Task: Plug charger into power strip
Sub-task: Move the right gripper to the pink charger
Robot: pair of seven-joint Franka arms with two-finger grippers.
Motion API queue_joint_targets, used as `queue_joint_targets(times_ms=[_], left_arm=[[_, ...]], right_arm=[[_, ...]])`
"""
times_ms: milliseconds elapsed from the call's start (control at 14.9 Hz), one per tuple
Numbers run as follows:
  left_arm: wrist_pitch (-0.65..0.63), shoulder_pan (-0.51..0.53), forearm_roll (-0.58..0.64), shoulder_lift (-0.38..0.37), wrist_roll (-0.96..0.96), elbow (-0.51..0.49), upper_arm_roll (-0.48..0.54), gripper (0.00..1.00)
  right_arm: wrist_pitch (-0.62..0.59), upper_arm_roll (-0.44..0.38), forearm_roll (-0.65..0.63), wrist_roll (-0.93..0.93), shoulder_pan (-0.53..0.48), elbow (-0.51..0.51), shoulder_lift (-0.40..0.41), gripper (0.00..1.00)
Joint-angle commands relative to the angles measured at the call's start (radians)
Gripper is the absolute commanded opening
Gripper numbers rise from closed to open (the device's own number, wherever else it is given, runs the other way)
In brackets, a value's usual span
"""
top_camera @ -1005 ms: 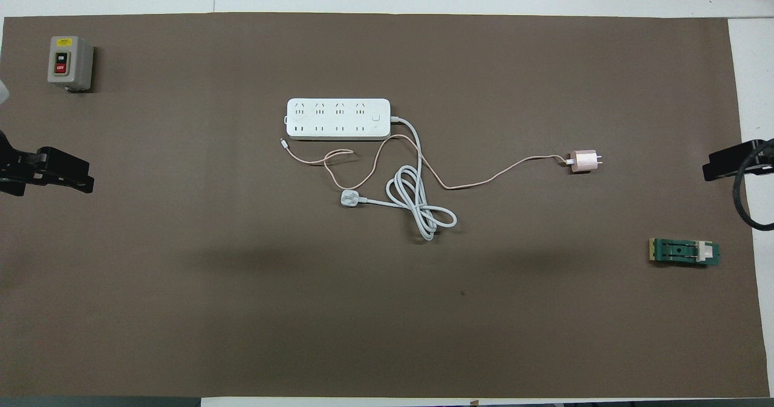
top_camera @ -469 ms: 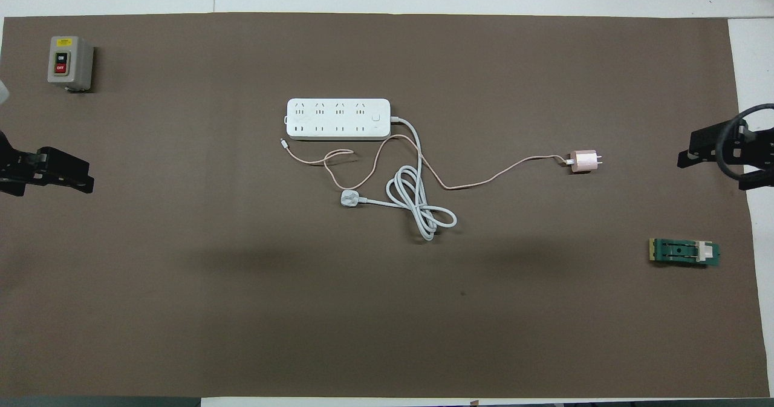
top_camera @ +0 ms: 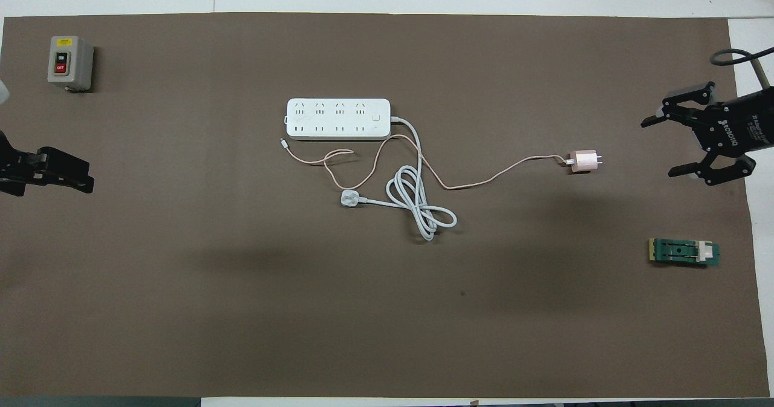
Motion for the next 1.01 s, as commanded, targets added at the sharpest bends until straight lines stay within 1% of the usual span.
queue_joint_targets(times_ms=[0, 134, 268, 402, 670, 871, 938], left_arm=[[0.003, -0.006, 0.001, -0.013, 0.002, -0.005, 0.009, 1.0], [0.003, -0.006, 0.001, -0.013, 0.002, -0.005, 0.009, 1.0], [0.003, -0.006, 0.001, -0.013, 0.002, -0.005, 0.009, 1.0], [0.003, -0.006, 0.001, -0.013, 0.002, -0.005, 0.009, 1.0], [0.003, -0.006, 0.001, -0.013, 0.002, -0.005, 0.009, 1.0], [0.003, -0.006, 0.001, -0.013, 0.002, -0.005, 0.009, 1.0], [0.003, -0.006, 0.001, -0.013, 0.002, -0.005, 0.009, 1.0]], right_arm=[[0.036, 0.01, 0.102, 0.111, -0.03, -0.045, 0.025, 1.0], [0.041, 0.01, 0.136, 0.116, -0.055, -0.035, 0.12, 1.0], [0.044, 0.01, 0.143, 0.135, -0.048, -0.033, 0.16, 1.0], [0.026, 0.011, 0.148, 0.152, -0.057, -0.025, 0.22, 1.0], [0.023, 0.01, 0.176, 0.16, -0.054, -0.027, 0.266, 1.0], [0.079, 0.01, 0.176, 0.162, -0.046, -0.028, 0.295, 1.0], [0.079, 0.01, 0.173, 0.16, -0.054, -0.019, 0.324, 1.0]])
